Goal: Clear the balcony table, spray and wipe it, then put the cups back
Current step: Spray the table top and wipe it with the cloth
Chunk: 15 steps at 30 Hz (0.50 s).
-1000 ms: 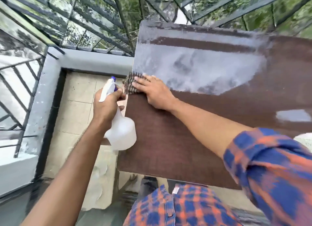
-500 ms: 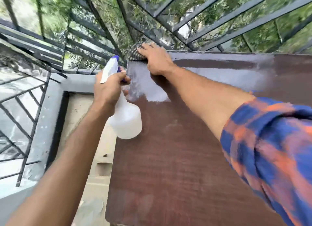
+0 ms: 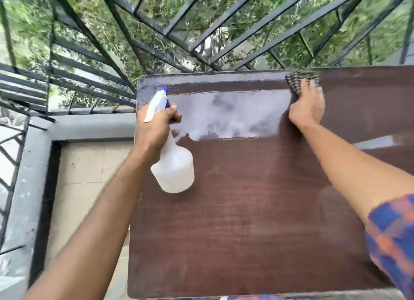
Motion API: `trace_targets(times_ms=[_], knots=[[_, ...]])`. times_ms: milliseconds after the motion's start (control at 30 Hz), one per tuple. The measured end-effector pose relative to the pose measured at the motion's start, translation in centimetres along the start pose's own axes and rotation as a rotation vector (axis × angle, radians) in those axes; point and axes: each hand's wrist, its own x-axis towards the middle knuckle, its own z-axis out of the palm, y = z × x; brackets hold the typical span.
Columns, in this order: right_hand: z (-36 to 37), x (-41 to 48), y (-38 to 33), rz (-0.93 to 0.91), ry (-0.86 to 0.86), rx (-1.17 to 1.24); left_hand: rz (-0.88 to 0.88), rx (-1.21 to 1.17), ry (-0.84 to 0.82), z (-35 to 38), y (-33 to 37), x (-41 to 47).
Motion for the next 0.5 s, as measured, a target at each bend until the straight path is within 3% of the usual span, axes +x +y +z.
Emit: trace_targets(times_ms=[67,133,300,433,500], knots=[[0.9,-2.9,-3.2,0.034,0.010,0.039,0.008,0.036,-0.043,-0.8,-0.4,-0.8],[1.8,-6.9,-7.6,-0.051,-0.042,0.065,0.005,0.056,-0.064,-1.9,-0.9,-1.6],[6.3,-19.2,-16.8,-0.694,-0.252,0.017,0.009,0.043,0.004,-4.9,-2.0,-4.0],[8.3,-27.1,-13.3,-1.153,-0.373,-0.083,0.040,0.054,-0.015,-7.2,-3.3,-6.5],[7.3,-27.3,-8.3,-1.170,-0.315,-0.085,0.034,0.086,-0.047,-8.3,-4.1,-8.1]])
